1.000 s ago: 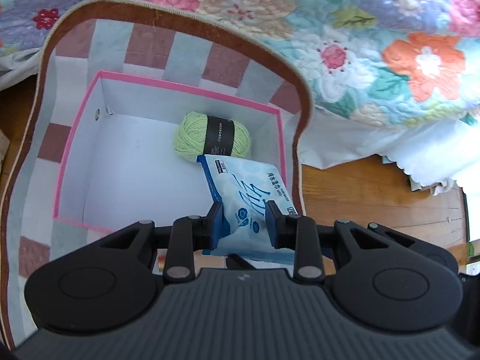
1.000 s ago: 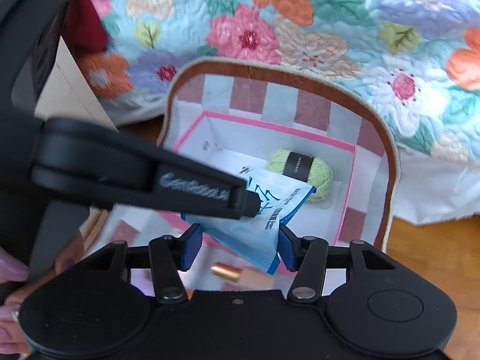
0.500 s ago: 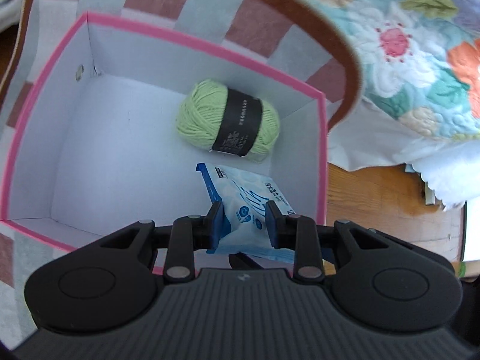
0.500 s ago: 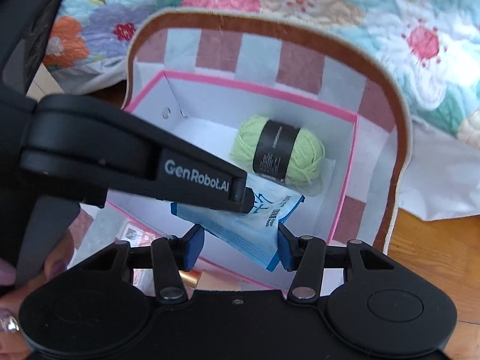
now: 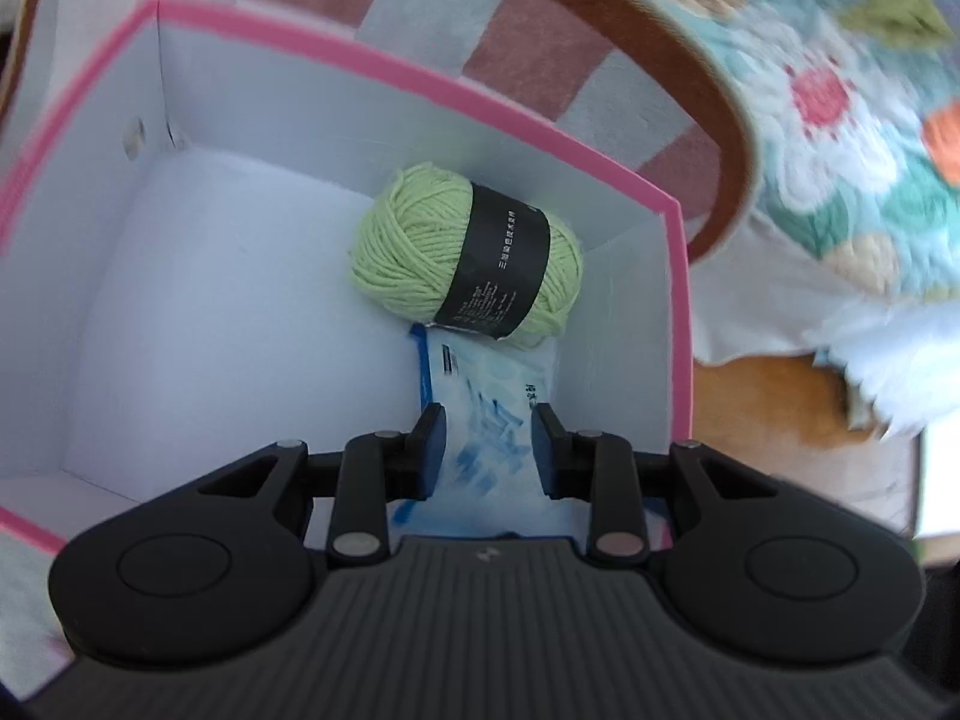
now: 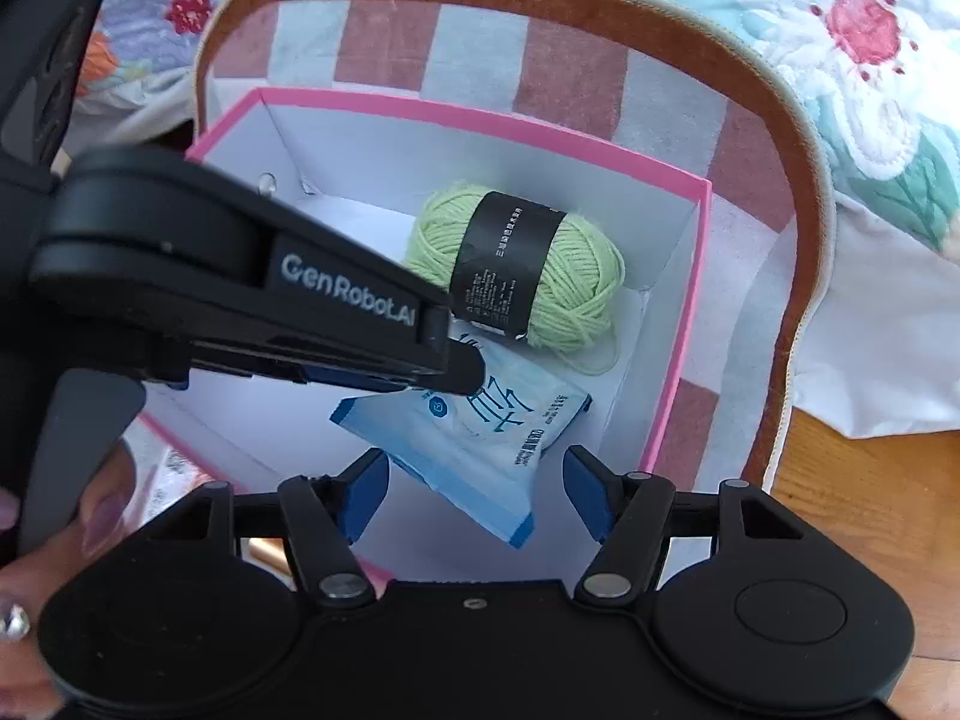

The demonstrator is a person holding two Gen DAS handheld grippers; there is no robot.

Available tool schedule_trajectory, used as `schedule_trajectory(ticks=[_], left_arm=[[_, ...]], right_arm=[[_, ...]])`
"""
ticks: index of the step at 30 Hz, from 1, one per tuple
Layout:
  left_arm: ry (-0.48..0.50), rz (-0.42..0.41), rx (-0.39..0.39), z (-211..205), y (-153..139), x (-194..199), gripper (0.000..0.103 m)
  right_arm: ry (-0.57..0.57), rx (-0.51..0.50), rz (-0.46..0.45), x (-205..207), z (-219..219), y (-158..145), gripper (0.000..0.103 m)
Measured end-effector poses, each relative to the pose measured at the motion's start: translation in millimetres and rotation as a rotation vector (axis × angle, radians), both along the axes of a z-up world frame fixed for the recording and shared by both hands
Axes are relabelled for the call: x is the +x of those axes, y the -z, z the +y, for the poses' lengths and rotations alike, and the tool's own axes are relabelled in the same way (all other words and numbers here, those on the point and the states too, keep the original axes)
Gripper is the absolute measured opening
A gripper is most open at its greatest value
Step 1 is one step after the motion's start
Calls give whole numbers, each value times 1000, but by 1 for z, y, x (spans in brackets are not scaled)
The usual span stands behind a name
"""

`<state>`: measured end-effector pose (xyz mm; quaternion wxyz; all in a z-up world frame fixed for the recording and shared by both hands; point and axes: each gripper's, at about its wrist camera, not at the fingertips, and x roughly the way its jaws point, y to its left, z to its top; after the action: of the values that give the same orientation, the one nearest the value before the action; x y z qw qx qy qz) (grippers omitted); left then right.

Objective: Organize objects
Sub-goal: 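Open the left tool to release the wipes beside the yarn, then move the left tool to the purple plush bear and grasp it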

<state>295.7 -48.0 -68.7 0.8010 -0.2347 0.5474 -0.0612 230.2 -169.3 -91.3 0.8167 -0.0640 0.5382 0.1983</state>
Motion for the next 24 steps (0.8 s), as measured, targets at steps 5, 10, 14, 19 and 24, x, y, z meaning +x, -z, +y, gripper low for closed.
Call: schedule_trajectory(ticks=[5, 10, 14, 19, 24], left_arm=[[111, -11, 98, 2, -38, -28, 40], [192, -3, 128, 14, -86, -65, 43], [269, 26, 235, 18, -126, -105, 47], [330, 64, 286, 36, -151, -152, 54], [319, 87, 283, 57, -144, -190, 57]], right_arm=[[39, 129, -32, -26, -22, -23, 69], [29, 238, -36, -61, -29, -53, 69], [-36, 254, -44, -96, -21, -85, 69], [-117, 277, -27, -134, -11, -118, 69], [-186, 316, 33, -168, 5, -118, 69]])
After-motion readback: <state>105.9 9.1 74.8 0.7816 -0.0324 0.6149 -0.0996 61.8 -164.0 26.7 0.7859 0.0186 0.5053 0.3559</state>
